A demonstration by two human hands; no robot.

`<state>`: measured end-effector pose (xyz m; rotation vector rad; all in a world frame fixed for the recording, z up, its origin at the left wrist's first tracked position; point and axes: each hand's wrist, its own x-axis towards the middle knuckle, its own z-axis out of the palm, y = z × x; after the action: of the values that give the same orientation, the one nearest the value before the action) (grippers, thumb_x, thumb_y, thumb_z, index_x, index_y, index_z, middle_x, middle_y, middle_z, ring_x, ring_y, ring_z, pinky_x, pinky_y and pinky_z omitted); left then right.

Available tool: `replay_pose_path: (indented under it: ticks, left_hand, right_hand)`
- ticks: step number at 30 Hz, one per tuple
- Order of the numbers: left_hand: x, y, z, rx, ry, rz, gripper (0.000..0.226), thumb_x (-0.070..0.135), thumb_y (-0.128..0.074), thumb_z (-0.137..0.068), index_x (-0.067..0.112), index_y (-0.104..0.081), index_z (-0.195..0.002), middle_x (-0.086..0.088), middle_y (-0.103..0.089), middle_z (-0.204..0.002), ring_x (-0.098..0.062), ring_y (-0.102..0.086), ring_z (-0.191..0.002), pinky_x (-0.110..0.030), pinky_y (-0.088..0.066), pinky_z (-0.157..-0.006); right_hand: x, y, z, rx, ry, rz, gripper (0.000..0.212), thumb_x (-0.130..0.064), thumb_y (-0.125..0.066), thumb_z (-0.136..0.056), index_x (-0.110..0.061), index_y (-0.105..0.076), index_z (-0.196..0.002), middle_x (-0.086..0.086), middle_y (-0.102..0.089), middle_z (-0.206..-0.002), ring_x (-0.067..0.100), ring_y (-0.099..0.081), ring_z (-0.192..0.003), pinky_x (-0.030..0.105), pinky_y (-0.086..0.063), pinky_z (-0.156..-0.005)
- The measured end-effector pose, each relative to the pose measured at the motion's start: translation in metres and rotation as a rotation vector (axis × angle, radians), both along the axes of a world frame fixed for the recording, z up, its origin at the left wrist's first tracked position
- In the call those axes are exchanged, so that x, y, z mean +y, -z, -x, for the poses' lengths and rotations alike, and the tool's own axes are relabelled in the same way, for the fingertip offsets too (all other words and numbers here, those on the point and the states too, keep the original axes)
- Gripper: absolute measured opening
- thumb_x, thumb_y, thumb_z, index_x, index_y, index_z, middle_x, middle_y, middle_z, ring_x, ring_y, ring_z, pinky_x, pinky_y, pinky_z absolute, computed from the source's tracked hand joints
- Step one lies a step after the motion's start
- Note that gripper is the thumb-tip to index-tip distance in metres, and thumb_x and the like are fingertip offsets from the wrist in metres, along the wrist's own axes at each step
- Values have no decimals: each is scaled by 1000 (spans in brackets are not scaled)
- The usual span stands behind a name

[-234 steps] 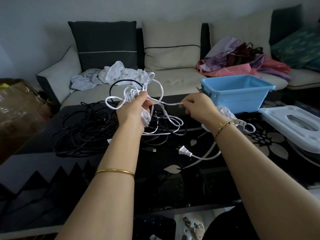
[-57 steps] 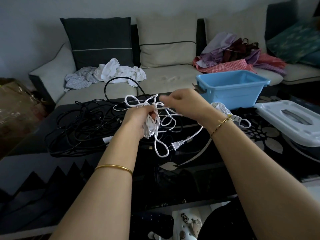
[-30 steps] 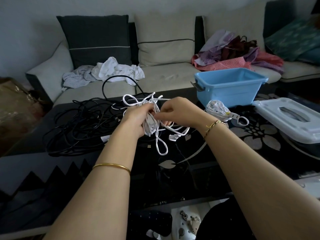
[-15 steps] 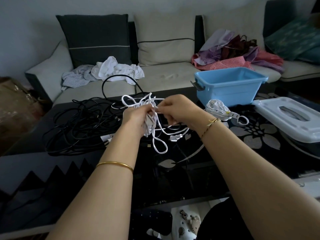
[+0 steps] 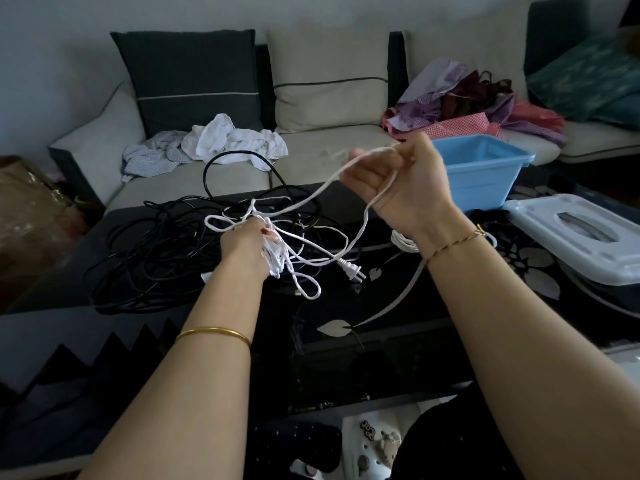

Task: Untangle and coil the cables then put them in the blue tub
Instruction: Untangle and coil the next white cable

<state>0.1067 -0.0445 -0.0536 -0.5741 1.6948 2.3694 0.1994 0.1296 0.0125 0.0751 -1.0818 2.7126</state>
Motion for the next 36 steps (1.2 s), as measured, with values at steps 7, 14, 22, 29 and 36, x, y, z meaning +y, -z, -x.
replay_pose_path:
  ticks: [7,14,22,29,36]
  left_hand:
    - [9,-2,-7,71,116,-25,21,5,-54,-87,13,-50,-68,-3,-52,-64,-13,-54,-43,-22,-45,-54]
    - [28,-8,-18,152,293,12,14,3,-54,-92,5,-58,-80,-10,-62,-69,-16,-63,-52,-25,-54,-51]
    - [27,-11,-26,99,335,-80,12,7,-58,-93,3,-60,-82,-10,-65,-65,-16,-64,-47,-26,-53,-44]
    - [14,-4,-17,1,110,20,35,6,-52,-93,11,-43,-60,2,-46,-37,-7,-43,-27,-13,-36,-41]
    - [20,-9,-22,28,142,176,33,11,-58,-90,8,-48,-59,-1,-49,-35,-15,-47,-40,-22,-41,-47]
  right_hand:
    - [-12,23,10,-288,124,-1222,19,-16,-53,-87,-9,-56,-70,3,-58,-56,14,-43,-38,21,-39,-44]
    - [-38,30,15,-175,252,-1546,50,-45,-58,-87,-1,-60,-66,9,-59,-58,18,-46,-50,31,-40,-51]
    - [-36,36,21,-212,149,-1359,27,-7,-61,-87,1,-62,-62,16,-66,-65,18,-60,-53,28,-55,-58]
    - [-20,13,13,-105,189,-741,19,-4,-53,-89,-13,-53,-73,10,-64,-84,20,-62,-84,36,-47,-83]
    - [-33,5,11,-40,86,-162,31,-6,-29,-89,-16,-32,-60,1,-33,-45,12,-27,-35,22,-36,-43]
